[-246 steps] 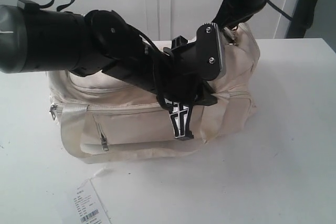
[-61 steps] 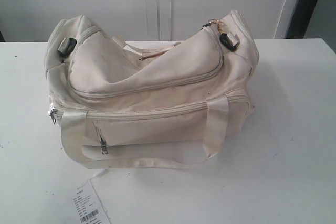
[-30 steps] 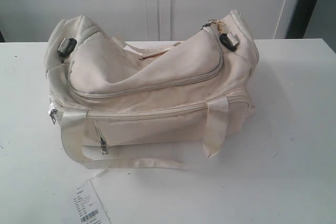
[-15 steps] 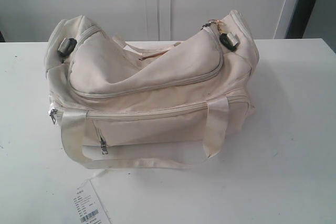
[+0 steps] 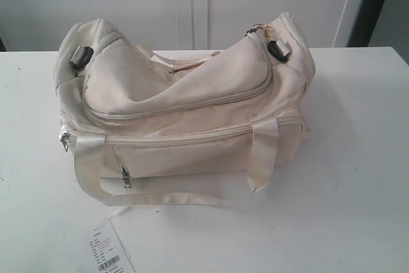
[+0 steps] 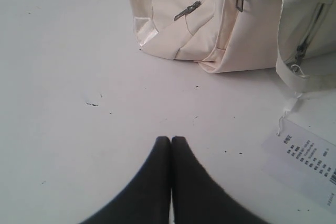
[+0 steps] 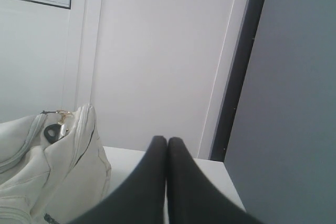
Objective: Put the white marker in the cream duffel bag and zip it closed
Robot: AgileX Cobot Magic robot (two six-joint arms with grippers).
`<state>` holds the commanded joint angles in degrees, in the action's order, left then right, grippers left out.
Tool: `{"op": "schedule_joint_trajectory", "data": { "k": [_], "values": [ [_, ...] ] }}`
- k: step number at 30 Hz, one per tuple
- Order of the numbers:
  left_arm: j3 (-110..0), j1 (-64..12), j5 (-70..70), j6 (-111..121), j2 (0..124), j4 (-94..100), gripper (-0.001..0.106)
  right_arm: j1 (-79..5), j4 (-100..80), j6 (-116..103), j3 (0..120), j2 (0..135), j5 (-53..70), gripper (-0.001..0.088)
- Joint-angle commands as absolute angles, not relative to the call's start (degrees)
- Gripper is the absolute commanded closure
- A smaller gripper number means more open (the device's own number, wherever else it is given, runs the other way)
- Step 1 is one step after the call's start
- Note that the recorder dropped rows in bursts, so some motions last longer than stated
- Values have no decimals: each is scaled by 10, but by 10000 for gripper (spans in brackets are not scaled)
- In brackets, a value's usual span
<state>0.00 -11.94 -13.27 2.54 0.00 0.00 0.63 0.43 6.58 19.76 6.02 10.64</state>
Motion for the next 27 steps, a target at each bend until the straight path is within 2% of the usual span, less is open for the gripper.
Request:
{"op": "schedule_joint_trajectory", "data": {
  "k": [8,10,20,27],
  "values": [
    [0,-119,-133,25,0,0,1046,6,4,72,198,60,114,868],
    [0,-119,-133,25,0,0,1046,6,4,7,188,60,127,868],
    [0,-119,-133,25,0,0,1046,6,4,-31,46,0,128,868],
    [0,-119,-133,25,0,0,1046,6,7,-29,0,0,127,868]
  ]
}}
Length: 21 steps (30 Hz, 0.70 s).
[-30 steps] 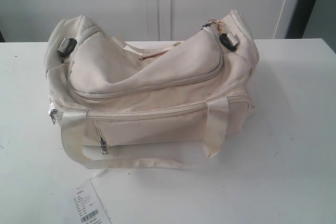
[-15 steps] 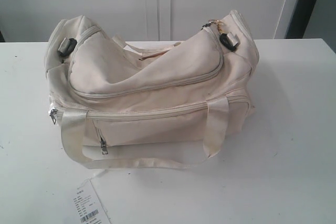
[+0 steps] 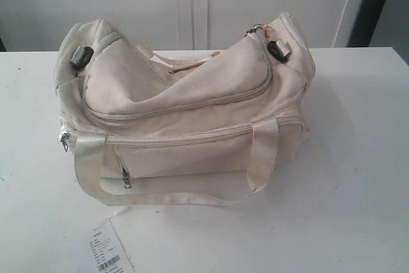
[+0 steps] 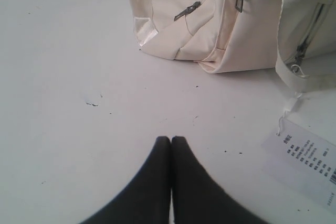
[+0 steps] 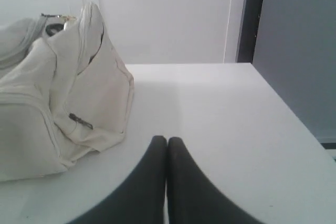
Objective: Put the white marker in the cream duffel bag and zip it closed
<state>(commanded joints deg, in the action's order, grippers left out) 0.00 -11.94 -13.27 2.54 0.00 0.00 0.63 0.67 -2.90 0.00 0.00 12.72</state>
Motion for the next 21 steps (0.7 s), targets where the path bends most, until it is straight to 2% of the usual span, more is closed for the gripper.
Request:
{"op": "schedule_joint_trajectory", "data": {
  "k": [21],
  "values": [
    [0,-119,-133,25,0,0,1046,6,11,0,0,0,202,868]
  ]
}}
